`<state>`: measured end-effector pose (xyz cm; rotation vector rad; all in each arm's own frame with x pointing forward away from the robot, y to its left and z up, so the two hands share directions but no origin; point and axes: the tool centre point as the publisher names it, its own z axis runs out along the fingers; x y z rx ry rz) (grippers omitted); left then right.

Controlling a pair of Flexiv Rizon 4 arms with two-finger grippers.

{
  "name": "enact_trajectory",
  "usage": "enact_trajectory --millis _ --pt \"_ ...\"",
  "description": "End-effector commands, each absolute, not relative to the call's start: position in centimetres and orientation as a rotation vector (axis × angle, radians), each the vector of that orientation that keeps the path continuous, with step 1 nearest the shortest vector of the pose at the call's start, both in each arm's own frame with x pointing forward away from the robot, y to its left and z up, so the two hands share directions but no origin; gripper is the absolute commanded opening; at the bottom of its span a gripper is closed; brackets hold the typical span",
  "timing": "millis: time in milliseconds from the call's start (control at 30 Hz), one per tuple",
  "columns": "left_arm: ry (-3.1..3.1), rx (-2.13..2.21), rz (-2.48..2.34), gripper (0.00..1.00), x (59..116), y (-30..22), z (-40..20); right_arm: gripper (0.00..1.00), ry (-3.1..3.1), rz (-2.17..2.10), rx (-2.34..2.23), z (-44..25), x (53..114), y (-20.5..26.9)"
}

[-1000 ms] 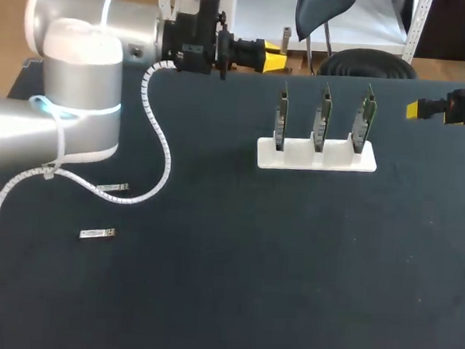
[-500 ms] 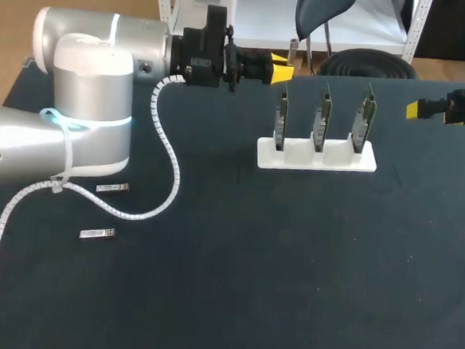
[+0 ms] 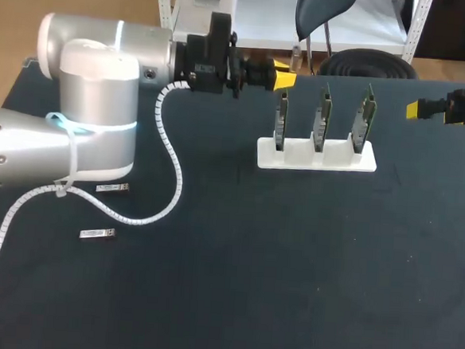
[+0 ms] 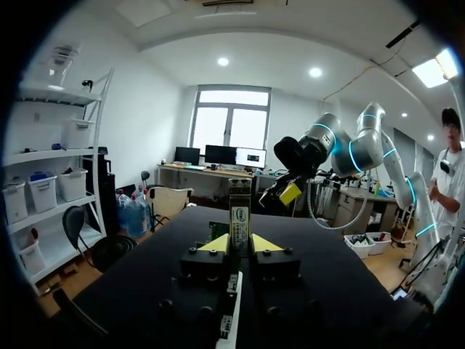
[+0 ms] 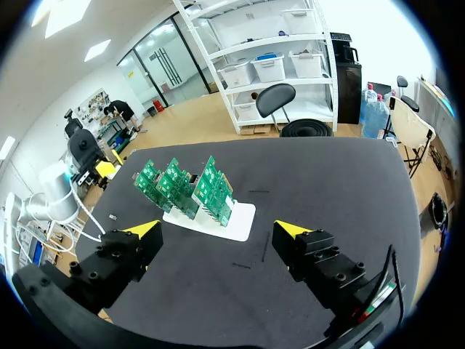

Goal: Pick up the optical module with the left hand, and insert it into the network port with the right hand.

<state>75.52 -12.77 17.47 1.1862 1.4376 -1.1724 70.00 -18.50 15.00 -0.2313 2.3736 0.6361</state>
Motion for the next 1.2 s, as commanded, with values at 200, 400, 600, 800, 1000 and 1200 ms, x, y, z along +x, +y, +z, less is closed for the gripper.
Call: enact_trajectory --millis 200,400,600,800,1000,1200 --pt "1.449 1.182 -1.173 0.00 76.4 -12.6 17.1 1.00 2.374 0.636 -0.231 15.0 70.0 -18.5" --pt "1.461 1.186 -1.177 0.00 76.3 -12.7 16.6 1.00 2.374 0.636 -0.231 15.0 70.0 -18.5" --pt "1.472 1.184 -1.170 0.00 76.4 -12.5 16.3 1.00 2.374 0.636 -0.231 15.0 70.0 -18.5" --pt "1.481 1.177 -1.163 0.00 76.5 -12.3 16.2 1.00 2.374 0.636 -0.231 15.0 70.0 -18.5" --pt "1.481 1.177 -1.163 0.00 76.5 -12.3 16.2 1.00 2.374 0.636 -0.231 15.0 70.0 -18.5" --pt "1.481 1.177 -1.163 0.00 76.5 -12.3 16.2 1.00 2.302 0.801 -0.643 16.8 72.0 -18.2"
